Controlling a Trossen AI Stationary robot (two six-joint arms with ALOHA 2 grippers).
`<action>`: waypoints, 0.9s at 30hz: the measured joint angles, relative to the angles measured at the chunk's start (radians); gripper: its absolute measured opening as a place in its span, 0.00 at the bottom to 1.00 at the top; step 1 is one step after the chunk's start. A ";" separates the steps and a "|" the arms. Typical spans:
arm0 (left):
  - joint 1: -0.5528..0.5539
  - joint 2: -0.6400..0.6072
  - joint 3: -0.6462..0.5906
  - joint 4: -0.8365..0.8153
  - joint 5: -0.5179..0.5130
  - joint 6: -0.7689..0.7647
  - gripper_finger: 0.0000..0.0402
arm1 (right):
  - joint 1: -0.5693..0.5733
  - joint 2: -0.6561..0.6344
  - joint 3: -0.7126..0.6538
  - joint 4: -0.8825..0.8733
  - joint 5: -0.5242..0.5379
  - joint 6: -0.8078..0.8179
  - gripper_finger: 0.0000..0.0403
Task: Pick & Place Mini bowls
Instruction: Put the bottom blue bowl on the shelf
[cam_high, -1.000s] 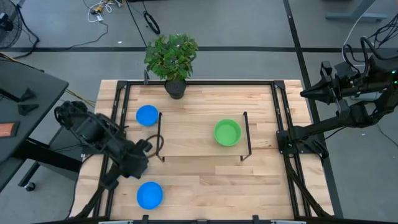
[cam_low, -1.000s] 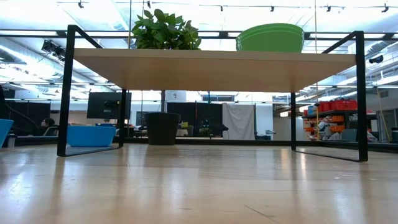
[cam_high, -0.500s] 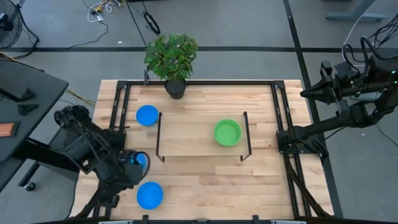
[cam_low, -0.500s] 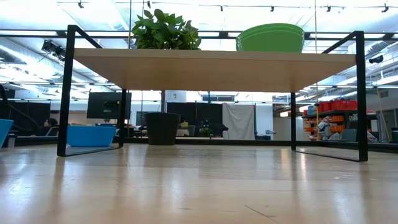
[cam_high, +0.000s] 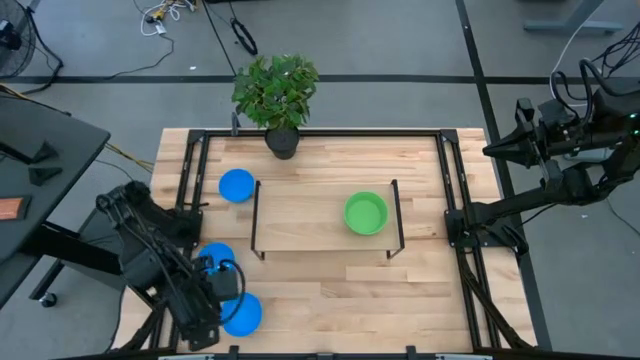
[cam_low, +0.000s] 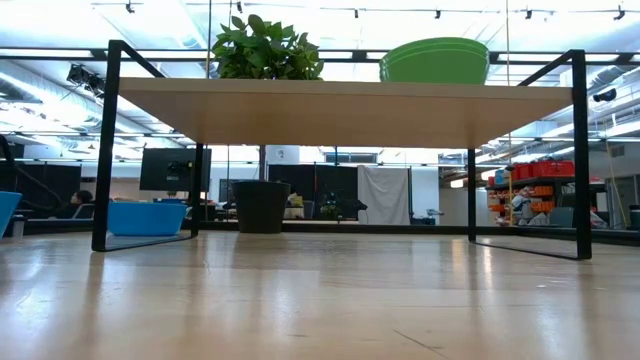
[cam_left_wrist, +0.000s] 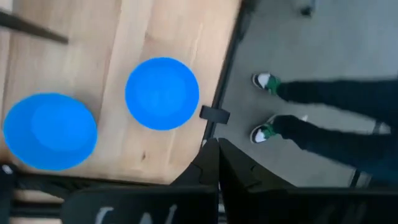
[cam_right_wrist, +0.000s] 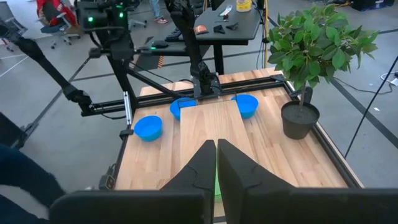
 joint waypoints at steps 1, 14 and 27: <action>0.000 0.009 0.000 0.000 -0.012 -0.044 0.00 | 0.000 0.000 0.000 0.000 0.000 0.000 0.05; -0.042 0.103 -0.001 0.000 -0.115 -0.290 0.00 | 0.000 0.000 0.000 0.000 0.000 0.000 0.05; -0.084 0.187 -0.001 0.000 -0.130 -0.368 0.00 | 0.000 0.000 0.000 0.000 0.000 0.000 0.05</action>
